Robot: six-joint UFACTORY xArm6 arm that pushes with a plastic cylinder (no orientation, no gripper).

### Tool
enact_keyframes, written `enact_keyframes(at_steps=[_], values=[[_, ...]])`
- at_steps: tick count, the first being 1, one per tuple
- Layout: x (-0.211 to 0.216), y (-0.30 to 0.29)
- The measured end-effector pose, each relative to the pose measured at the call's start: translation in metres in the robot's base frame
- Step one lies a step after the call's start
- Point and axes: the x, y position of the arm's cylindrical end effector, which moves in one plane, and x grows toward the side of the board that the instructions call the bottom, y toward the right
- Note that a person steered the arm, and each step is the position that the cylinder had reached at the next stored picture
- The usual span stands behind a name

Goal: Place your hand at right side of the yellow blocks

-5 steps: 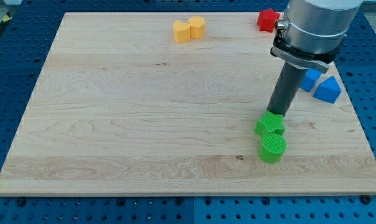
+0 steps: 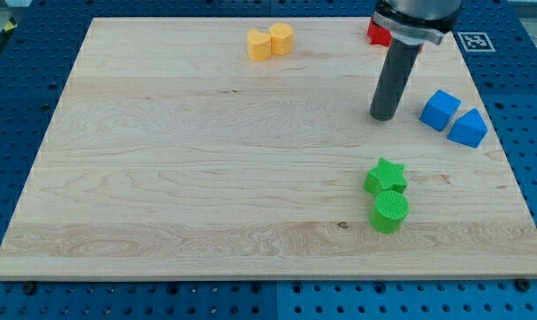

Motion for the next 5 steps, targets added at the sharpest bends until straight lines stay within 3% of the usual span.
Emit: enact_keyframes(at_steps=[3, 5], values=[[-0.076, 0.0], [-0.099, -0.009]])
